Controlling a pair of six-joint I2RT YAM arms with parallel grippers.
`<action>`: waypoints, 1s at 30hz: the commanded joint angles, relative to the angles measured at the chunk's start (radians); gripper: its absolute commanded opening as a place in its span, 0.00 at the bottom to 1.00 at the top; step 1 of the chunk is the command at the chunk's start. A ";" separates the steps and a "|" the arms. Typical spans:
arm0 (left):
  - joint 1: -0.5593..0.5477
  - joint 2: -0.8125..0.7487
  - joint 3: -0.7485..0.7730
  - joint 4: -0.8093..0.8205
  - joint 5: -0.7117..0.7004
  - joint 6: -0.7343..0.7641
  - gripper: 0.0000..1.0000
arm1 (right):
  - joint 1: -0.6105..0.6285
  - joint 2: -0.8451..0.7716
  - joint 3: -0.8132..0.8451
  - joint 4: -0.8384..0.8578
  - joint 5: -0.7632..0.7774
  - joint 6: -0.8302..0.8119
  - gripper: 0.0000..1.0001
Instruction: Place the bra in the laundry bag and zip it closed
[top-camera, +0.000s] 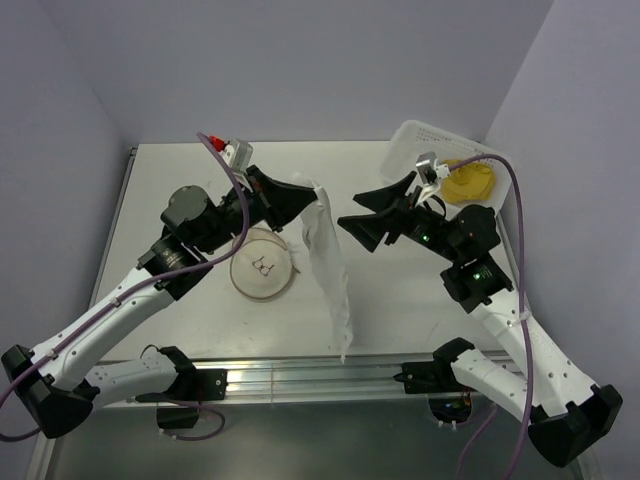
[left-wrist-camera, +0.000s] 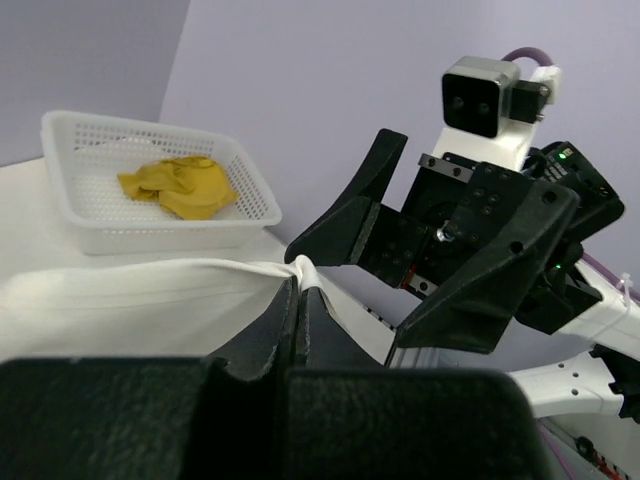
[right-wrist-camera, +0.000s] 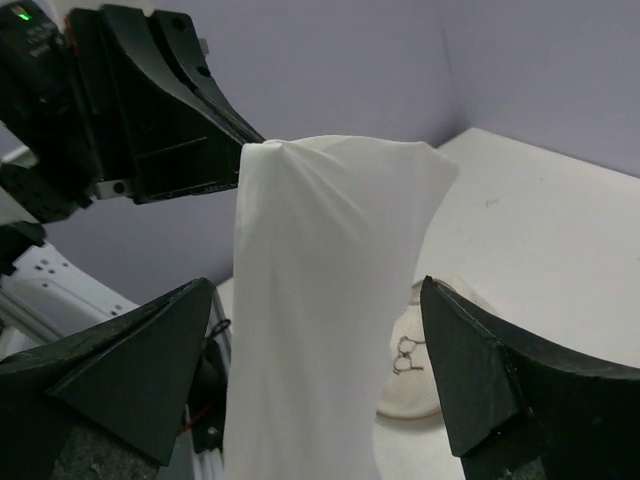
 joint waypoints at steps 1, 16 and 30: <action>-0.003 -0.009 0.019 0.008 -0.084 -0.055 0.00 | 0.054 0.022 0.102 -0.151 0.011 -0.129 0.93; -0.103 0.028 0.009 0.079 -0.306 -0.132 0.00 | 0.228 0.174 0.271 -0.319 0.344 -0.367 0.91; -0.143 -0.001 -0.004 0.088 -0.325 -0.127 0.10 | 0.308 0.184 0.219 -0.167 0.567 -0.323 0.09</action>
